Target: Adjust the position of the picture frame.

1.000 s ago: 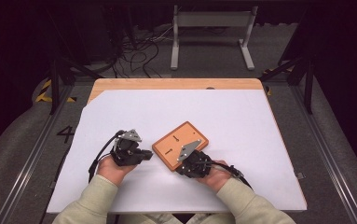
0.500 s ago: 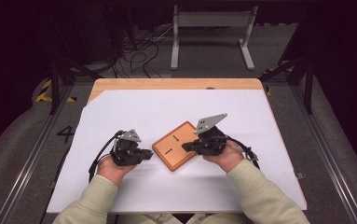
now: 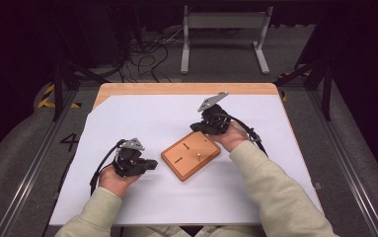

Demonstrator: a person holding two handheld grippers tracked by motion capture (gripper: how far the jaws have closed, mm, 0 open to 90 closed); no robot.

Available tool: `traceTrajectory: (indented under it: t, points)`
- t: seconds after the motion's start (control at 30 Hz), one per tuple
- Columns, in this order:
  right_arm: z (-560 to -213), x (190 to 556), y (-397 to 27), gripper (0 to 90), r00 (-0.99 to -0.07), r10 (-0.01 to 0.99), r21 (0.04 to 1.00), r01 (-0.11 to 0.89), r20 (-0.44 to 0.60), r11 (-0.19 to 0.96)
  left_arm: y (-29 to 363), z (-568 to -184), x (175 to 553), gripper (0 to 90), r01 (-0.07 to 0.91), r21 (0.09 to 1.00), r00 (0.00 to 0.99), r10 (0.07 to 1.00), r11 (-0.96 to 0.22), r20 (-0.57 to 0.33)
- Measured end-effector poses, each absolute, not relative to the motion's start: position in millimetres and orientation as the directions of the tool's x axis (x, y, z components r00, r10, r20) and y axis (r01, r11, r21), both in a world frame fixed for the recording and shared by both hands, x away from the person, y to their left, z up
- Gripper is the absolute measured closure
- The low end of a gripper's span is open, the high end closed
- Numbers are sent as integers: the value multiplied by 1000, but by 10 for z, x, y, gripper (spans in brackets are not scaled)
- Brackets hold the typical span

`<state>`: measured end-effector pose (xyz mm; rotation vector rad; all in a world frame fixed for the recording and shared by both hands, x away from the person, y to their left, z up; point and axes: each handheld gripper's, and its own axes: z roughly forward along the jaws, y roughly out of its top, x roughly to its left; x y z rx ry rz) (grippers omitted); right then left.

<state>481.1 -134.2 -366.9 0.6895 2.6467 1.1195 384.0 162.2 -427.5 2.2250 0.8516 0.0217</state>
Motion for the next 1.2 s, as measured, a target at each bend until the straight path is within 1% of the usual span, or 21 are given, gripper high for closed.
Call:
traceTrajectory:
  t: [0.03,0.13,0.17,0.27,0.3,0.5,0.63,0.8,0.9,1.0,1.13,1.2]
  points:
    - [-3689,4852,-1327,900,-879,477,723,328,-3,608,1637,-4282,3830,852,569,649,779,584,-505,-229]
    - [-3748,4989,-1272,900,-872,490,693,344,-14,633,1687,-4301,3797,865,577,645,770,598,-501,-224]
    - [-3801,5078,-1249,900,-863,505,688,364,-4,628,1705,-4307,3788,865,580,646,767,601,-496,-226]
    - [-3869,5163,-1224,900,-858,514,676,378,-2,632,1752,-4315,3763,865,587,647,757,613,-486,-226]
    - [-3943,5237,-1197,900,-851,524,661,395,2,638,1761,-4320,3757,864,591,648,754,615,-481,-232]
    - [-4112,5402,-1140,900,-831,556,625,439,9,645,1788,-4334,3720,874,587,653,752,622,-478,-221]
    - [-4225,5487,-1097,900,-812,583,582,484,21,653,1805,-4333,3701,891,591,652,750,620,-474,-229]
    - [-4321,5501,-1065,900,-817,576,527,500,25,687,1804,-4331,3698,892,591,651,751,619,-476,-229]
    - [-4305,5489,-1095,900,-795,603,533,536,58,655,1792,-4330,3707,891,589,650,753,617,-480,-228]
    - [-4268,5439,-1134,900,-797,602,528,529,42,664,1770,-4326,3727,891,584,650,760,609,-487,-226]
    - [-4279,5383,-1232,900,-788,613,498,556,60,666,1725,-4327,3767,891,579,647,769,596,-497,-230]
    - [-4280,5328,-1279,900,-790,611,495,554,57,670,1697,-4319,3773,891,573,650,774,591,-498,-229]
